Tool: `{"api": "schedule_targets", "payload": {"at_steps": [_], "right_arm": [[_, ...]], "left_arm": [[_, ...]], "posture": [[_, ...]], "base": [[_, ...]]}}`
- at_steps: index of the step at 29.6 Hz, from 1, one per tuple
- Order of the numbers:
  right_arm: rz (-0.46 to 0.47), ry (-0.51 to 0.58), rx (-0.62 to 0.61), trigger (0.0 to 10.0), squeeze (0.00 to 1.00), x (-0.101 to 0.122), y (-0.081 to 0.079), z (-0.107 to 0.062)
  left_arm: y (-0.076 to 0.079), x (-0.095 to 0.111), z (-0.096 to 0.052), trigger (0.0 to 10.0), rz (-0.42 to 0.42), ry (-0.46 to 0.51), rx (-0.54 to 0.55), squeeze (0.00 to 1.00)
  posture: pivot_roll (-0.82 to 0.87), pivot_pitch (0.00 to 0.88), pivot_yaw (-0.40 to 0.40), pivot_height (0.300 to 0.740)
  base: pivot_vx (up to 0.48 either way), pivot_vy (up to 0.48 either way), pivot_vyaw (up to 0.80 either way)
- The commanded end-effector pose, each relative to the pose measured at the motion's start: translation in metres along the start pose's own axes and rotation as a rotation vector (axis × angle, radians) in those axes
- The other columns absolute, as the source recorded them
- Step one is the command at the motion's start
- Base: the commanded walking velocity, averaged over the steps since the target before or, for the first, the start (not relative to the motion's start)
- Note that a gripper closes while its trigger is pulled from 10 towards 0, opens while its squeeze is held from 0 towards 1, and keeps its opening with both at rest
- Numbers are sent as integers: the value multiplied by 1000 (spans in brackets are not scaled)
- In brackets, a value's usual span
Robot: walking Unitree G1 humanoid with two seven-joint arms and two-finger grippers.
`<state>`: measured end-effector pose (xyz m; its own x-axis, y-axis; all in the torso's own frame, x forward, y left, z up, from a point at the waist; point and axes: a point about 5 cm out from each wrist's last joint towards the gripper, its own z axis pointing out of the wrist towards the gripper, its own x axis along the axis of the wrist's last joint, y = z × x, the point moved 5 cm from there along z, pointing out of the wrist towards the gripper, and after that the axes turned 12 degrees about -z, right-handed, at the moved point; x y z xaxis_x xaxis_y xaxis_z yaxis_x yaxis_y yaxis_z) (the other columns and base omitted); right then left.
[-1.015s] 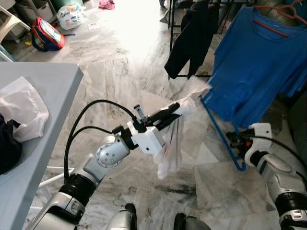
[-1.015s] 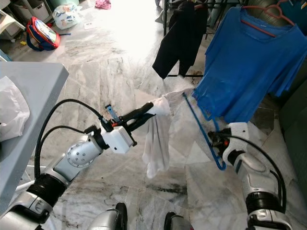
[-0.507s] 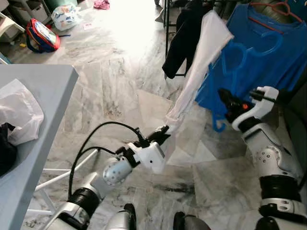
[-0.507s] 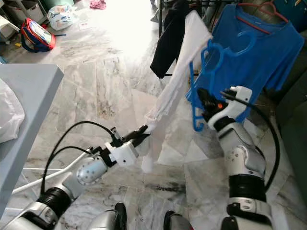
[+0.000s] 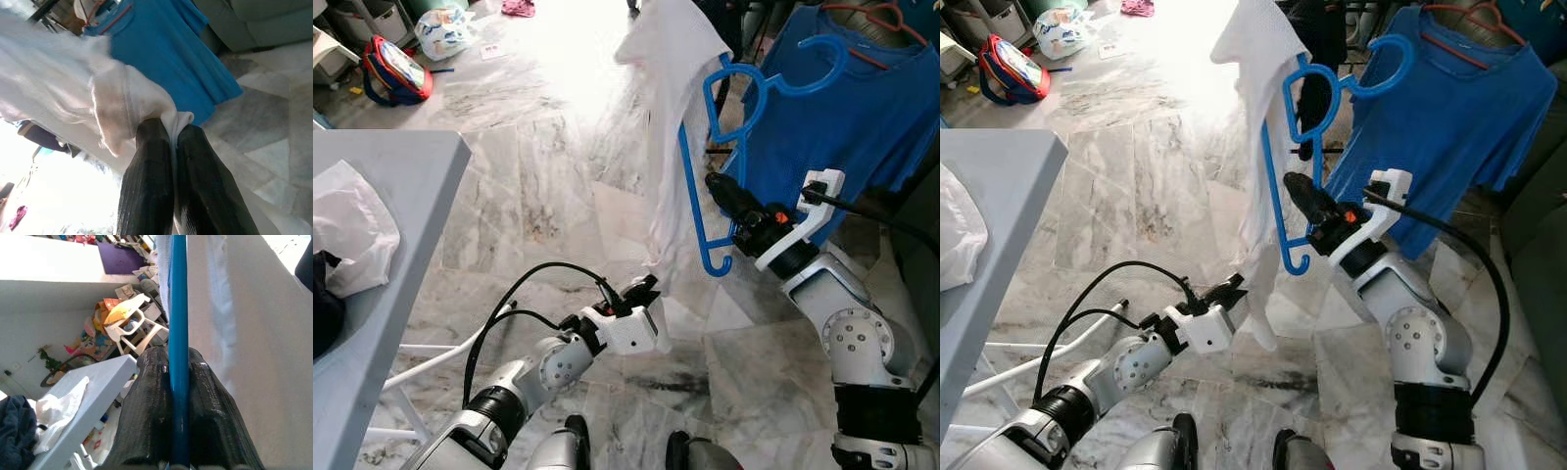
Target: Hang hanger
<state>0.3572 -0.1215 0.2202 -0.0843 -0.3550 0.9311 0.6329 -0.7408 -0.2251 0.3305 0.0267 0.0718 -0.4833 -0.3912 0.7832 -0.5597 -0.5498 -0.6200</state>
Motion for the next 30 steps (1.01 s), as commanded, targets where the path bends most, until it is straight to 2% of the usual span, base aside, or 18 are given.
{"api": "schedule_targets", "payload": {"at_steps": [1,2,3,6,8,15,17,19,25,30], "right_arm": [[-69,50,46,10000,0,13,-11,1],[-134,36,53,10000,0,10,-14,2],[-186,18,62,10000,0,7,-16,2],[-247,-1,78,10000,0,3,-19,0],[-256,-6,77,10000,0,2,-19,-1],[-418,-86,78,10000,0,-22,-16,-12],[-430,-96,70,10000,0,-27,-15,-12],[-445,-91,51,10000,0,-28,-13,-11],[-462,-74,47,10000,0,-28,-15,-9],[-473,-76,49,10000,0,-32,-14,-13]], "left_arm": [[11,-6,-4,10000,1,-28,-32,0],[15,-8,-4,10000,-18,-35,-37,271],[17,-8,-4,10000,-41,-40,-36,1000],[20,-8,-4,10000,-60,-41,-39,1000],[21,-8,-5,10000,-65,-40,-42,1000],[37,-6,-10,10000,-149,-27,-105,1000],[43,-7,-13,10000,-189,-31,-138,1000],[46,-9,-13,10000,-187,-44,-153,1000],[48,-9,-15,10000,-192,-43,-150,1000],[42,-8,-19,10000,-204,-27,-145,1000]], "posture": [[-40,243,2,740],[-43,243,3,740],[-44,242,2,740],[-45,243,1,740],[-46,243,-1,740],[-45,245,-3,740],[-44,245,-1,740],[-43,247,-1,740],[-43,249,-1,740],[-37,250,5,740]], "base": [[0,0,0],[0,0,0],[0,0,0],[0,0,0],[0,0,0],[0,0,0],[0,0,0],[0,0,0],[0,0,0],[0,0,0]]}}
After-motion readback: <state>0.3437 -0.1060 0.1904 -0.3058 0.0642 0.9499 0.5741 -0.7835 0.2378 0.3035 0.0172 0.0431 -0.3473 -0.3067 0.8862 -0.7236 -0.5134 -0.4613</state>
